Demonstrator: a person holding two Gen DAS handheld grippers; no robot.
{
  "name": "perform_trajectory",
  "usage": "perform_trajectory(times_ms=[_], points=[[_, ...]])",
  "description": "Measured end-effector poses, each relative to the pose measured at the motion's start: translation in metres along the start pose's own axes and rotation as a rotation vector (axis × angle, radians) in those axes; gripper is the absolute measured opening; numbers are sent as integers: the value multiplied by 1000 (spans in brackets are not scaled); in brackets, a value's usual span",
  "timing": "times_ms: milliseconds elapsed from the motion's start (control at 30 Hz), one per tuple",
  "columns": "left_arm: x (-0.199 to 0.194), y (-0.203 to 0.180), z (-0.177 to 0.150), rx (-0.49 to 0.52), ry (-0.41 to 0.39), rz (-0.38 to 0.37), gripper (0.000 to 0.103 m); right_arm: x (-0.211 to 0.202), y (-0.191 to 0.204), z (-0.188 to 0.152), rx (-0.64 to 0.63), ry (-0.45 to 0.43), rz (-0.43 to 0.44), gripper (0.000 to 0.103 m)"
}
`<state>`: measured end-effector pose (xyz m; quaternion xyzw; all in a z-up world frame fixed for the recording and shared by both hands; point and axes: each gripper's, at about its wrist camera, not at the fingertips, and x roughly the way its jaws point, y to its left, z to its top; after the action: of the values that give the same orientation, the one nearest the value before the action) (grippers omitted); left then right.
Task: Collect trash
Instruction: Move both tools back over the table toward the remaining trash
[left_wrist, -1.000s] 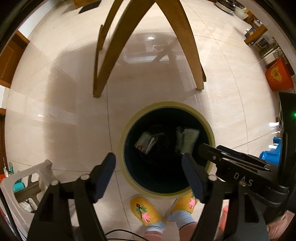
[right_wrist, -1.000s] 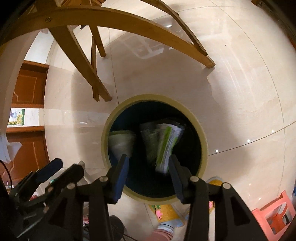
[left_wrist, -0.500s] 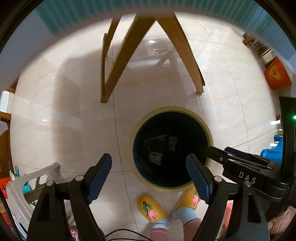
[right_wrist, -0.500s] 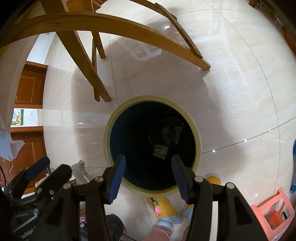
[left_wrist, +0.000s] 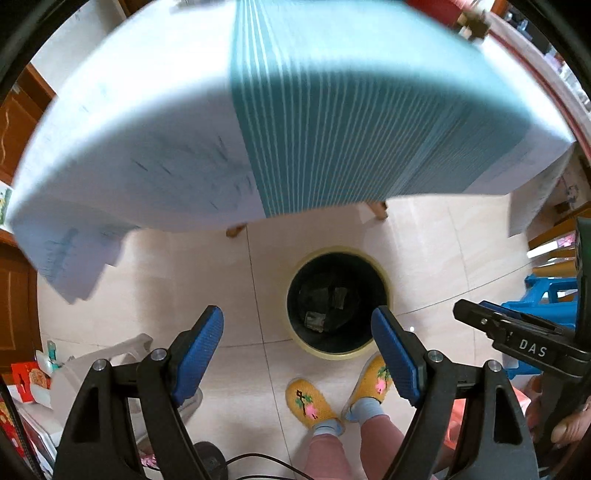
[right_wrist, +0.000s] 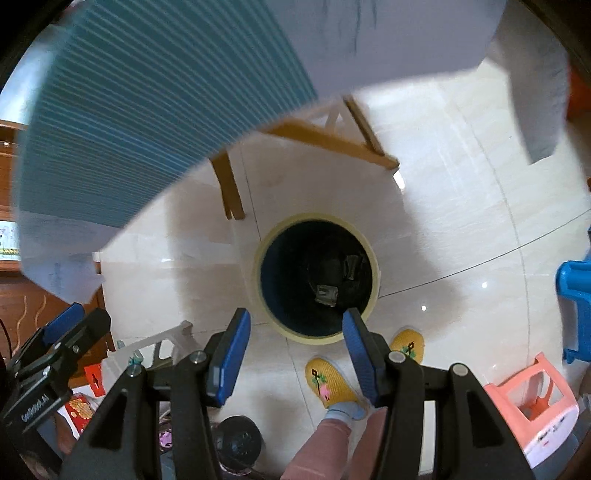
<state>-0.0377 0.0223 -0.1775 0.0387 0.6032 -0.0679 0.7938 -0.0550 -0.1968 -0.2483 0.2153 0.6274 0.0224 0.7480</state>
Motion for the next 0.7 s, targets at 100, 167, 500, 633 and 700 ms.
perform_trajectory(times_ms=[100, 167, 500, 633, 700], points=[[-39, 4, 4, 2, -41, -15, 81, -40, 8, -6, -4, -29, -8, 52], [-64, 7, 6, -3, -54, -49, 81, -66, 16, -10, -8, -53, -3, 52], [-161, 8, 28, 79, -199, -80, 79, -188, 73, -10, -119, -275, 21, 52], [-192, 18, 47, 55, -270, -96, 79, -224, 96, 6, -189, -368, 11, 52], [-203, 24, 60, 26, -290, -115, 77, -237, 107, 15, -215, -398, 2, 52]])
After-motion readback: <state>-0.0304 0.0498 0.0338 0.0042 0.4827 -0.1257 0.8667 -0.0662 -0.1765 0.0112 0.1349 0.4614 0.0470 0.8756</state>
